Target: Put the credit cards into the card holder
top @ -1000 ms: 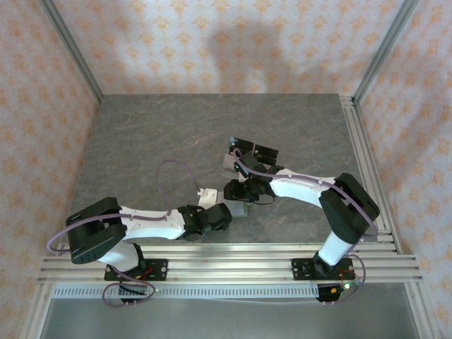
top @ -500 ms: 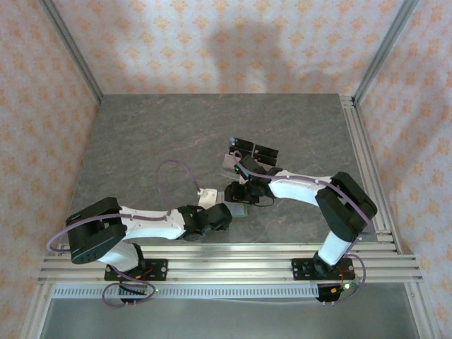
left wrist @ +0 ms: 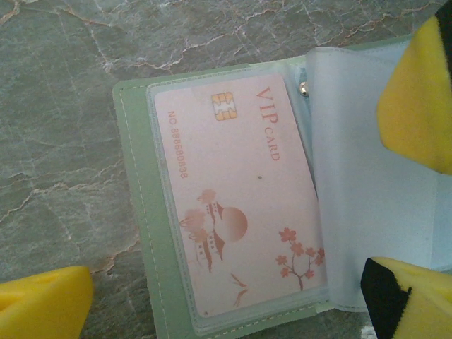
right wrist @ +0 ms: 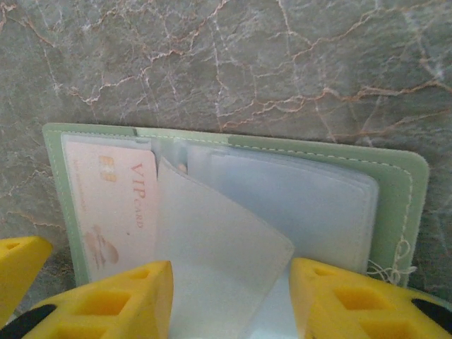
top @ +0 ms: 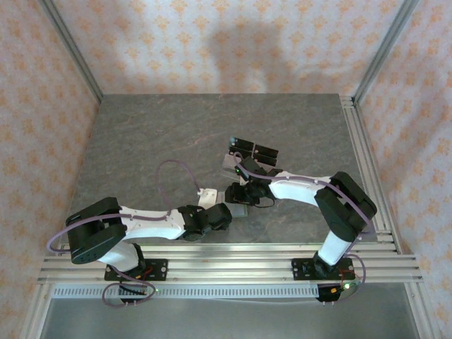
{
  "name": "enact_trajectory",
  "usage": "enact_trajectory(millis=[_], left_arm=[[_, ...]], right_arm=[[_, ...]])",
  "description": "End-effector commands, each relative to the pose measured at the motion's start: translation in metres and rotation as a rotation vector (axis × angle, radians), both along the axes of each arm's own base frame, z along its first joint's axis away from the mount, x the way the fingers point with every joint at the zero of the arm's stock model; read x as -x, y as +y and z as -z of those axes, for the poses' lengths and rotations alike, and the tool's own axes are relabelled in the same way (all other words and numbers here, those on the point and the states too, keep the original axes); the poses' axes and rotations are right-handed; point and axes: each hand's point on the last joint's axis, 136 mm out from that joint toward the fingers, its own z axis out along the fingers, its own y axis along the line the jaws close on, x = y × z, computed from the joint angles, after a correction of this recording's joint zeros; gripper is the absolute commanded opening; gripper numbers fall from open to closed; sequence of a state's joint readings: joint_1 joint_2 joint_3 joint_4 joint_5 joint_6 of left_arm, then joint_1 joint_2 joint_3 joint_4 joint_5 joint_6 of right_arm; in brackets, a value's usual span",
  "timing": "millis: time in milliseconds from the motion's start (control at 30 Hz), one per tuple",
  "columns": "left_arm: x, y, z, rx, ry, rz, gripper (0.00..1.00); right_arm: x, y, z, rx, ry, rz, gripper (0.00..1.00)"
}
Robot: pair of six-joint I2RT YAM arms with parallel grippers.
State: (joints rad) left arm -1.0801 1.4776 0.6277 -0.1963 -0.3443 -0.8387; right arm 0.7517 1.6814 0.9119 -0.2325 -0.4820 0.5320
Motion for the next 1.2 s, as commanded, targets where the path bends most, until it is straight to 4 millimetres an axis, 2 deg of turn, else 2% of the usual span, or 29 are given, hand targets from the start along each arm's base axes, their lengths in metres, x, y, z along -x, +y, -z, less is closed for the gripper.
enact_trajectory(millis=[0, 133, 333, 533, 667, 767, 1033, 1167], left_arm=[[-0.003, 0.001, -0.007, -0.008, -0.035, -0.009, 0.99], [-0.004, 0.001, -0.014, -0.002, -0.046, -0.008, 0.99], [-0.004, 0.012, -0.040, 0.031, -0.100, -0.032, 0.99], [0.000, 0.053, -0.069, 0.063, -0.194, -0.123, 1.00], [0.004, 0.087, -0.070, 0.067, -0.205, -0.209, 1.00], [0.005, 0.102, -0.070, 0.085, -0.205, -0.248, 1.00], [0.004, 0.107, -0.074, 0.121, -0.215, -0.255, 1.00], [0.002, 0.101, -0.071, 0.129, -0.202, -0.246, 1.00]], right_arm=[[0.000, 0.007, 0.002, -0.040, 0.009, -0.006, 0.46], [-0.001, 0.021, -0.010, -0.117, 0.003, -0.037, 0.45], [-0.001, 0.035, -0.024, -0.185, 0.011, -0.069, 0.45], [-0.003, 0.044, -0.035, -0.226, 0.017, -0.079, 0.45], [-0.005, 0.052, -0.038, -0.226, 0.024, -0.093, 0.46], [-0.005, 0.062, -0.038, -0.219, 0.031, -0.114, 0.46], [-0.011, 0.087, -0.017, -0.193, 0.109, -0.148, 0.47], [-0.013, 0.088, -0.024, -0.186, 0.106, -0.162, 0.47]])
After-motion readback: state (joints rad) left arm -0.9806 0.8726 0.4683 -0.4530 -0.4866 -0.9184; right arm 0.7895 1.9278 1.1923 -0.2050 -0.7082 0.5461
